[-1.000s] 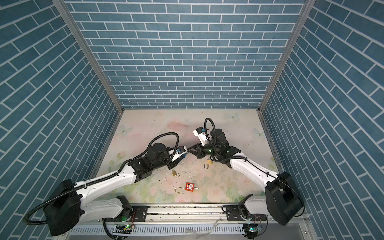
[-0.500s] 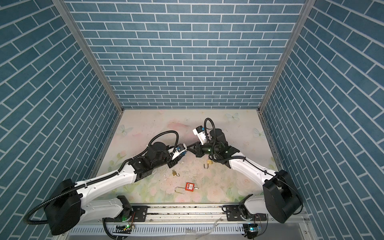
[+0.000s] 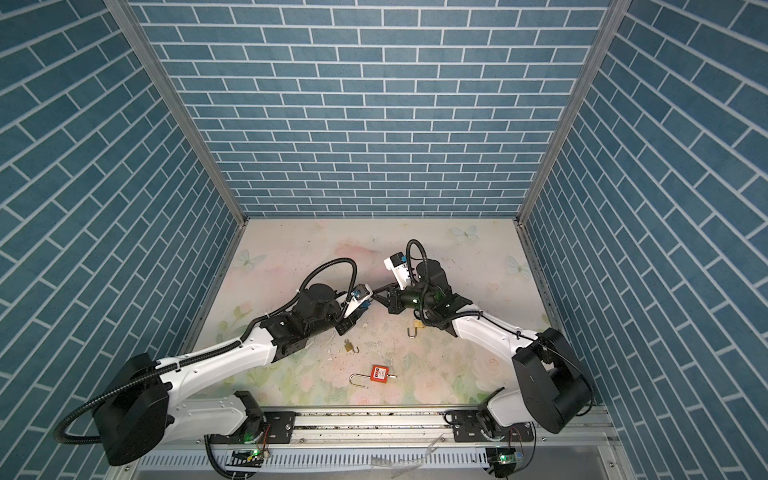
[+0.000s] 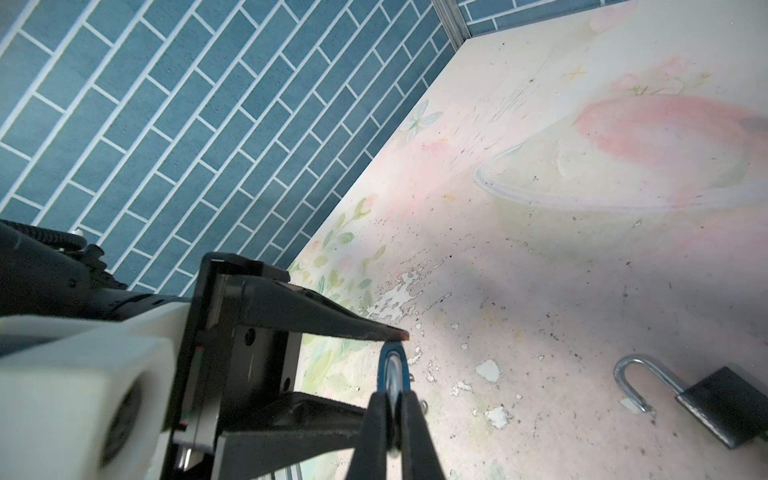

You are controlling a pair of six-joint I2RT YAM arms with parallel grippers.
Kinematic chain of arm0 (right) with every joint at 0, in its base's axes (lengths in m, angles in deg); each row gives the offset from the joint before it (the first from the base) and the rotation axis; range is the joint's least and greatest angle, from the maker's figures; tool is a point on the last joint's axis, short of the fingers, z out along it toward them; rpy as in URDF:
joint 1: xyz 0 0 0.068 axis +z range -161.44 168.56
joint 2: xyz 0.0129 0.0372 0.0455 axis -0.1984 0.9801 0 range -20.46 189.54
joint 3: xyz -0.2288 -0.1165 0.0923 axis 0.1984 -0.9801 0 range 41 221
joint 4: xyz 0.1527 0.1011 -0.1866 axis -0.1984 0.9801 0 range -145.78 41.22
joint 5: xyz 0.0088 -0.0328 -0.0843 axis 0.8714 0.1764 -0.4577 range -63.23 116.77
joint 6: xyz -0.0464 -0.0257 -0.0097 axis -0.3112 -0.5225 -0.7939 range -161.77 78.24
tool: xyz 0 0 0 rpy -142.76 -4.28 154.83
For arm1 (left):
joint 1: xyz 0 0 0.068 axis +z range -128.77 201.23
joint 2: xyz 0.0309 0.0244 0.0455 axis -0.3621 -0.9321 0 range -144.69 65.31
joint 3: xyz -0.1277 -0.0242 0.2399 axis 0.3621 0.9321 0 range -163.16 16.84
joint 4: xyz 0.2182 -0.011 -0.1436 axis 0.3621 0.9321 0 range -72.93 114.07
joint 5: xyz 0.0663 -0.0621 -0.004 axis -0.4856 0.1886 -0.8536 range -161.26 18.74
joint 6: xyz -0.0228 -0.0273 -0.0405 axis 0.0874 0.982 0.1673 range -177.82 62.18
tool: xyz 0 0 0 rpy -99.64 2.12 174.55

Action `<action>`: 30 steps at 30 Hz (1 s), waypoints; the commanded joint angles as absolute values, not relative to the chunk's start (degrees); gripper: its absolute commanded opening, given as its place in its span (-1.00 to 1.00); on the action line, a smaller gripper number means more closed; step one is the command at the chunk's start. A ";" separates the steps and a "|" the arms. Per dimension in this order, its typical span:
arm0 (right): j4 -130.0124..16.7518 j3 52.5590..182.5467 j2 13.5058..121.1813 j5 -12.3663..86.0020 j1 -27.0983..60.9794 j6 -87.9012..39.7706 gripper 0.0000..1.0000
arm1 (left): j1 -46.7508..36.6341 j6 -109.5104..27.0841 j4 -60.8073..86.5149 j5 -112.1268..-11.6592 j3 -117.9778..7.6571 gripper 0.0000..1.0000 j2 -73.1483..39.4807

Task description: Lock with the key

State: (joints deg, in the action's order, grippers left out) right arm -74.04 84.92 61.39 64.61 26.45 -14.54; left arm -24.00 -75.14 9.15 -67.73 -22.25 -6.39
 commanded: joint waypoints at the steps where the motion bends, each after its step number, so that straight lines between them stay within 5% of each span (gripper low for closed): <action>1: -61.96 80.42 66.93 68.44 31.71 -13.13 -1.00 | -24.98 -72.05 -26.23 -62.48 -31.85 -1.00 -3.69; 30: -66.46 79.74 73.82 70.68 34.87 -10.72 -1.00 | -22.82 -67.57 -37.56 -64.21 -28.71 -1.00 -5.97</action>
